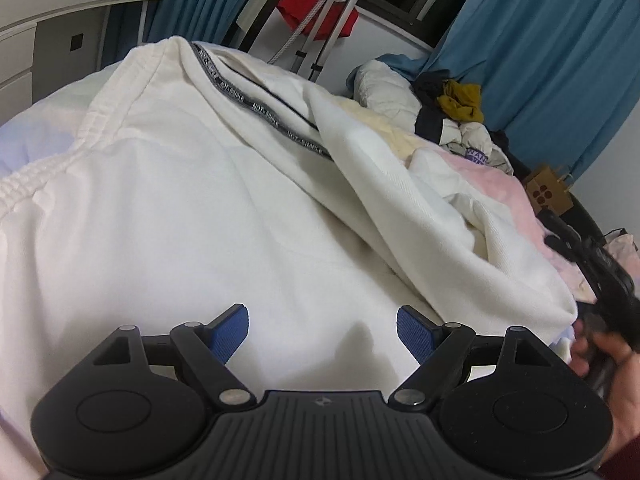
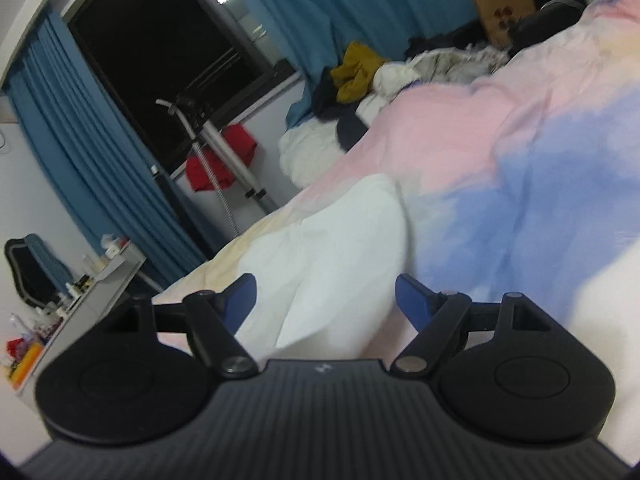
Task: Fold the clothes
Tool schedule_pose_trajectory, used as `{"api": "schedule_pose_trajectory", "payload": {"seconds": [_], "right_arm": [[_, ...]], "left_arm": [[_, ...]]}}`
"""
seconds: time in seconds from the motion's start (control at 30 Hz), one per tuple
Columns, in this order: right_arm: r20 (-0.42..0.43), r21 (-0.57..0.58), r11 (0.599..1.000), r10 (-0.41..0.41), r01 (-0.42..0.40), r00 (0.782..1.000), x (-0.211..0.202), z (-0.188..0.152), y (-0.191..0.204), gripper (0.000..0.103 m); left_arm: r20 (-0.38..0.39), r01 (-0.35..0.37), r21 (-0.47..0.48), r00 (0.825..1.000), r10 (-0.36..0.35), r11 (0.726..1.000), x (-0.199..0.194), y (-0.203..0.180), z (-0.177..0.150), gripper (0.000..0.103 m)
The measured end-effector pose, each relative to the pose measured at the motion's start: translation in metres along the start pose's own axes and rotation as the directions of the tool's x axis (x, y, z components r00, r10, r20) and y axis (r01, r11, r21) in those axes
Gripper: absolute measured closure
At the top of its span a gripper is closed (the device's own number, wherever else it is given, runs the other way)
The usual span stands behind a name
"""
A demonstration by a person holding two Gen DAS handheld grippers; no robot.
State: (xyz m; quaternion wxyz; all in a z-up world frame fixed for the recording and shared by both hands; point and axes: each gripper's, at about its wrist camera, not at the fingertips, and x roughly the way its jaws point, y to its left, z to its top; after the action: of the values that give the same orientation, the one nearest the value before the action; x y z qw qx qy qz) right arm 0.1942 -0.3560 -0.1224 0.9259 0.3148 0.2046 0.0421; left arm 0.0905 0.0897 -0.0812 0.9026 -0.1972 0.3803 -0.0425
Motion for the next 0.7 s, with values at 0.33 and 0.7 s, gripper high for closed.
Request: {"api": "schedule_pose_trajectory", "payload": {"seconds": [0.33,0.7], "right_arm": [[-0.101,0.039,0.986,0.166,-0.163,0.981,0.044,-0.021,0.013,0.034],[0.073,-0.129,0.99,0.069,-0.059,0.995,0.005,-0.001,0.043,0.096]], "left_arm": [[0.028,-0.038,0.05,0.999,0.036,0.998,0.011,-0.011,-0.004,0.02],[0.06,-0.021,0.044,0.998,0.018,0.999,0.009,-0.013,-0.003,0.02]]}}
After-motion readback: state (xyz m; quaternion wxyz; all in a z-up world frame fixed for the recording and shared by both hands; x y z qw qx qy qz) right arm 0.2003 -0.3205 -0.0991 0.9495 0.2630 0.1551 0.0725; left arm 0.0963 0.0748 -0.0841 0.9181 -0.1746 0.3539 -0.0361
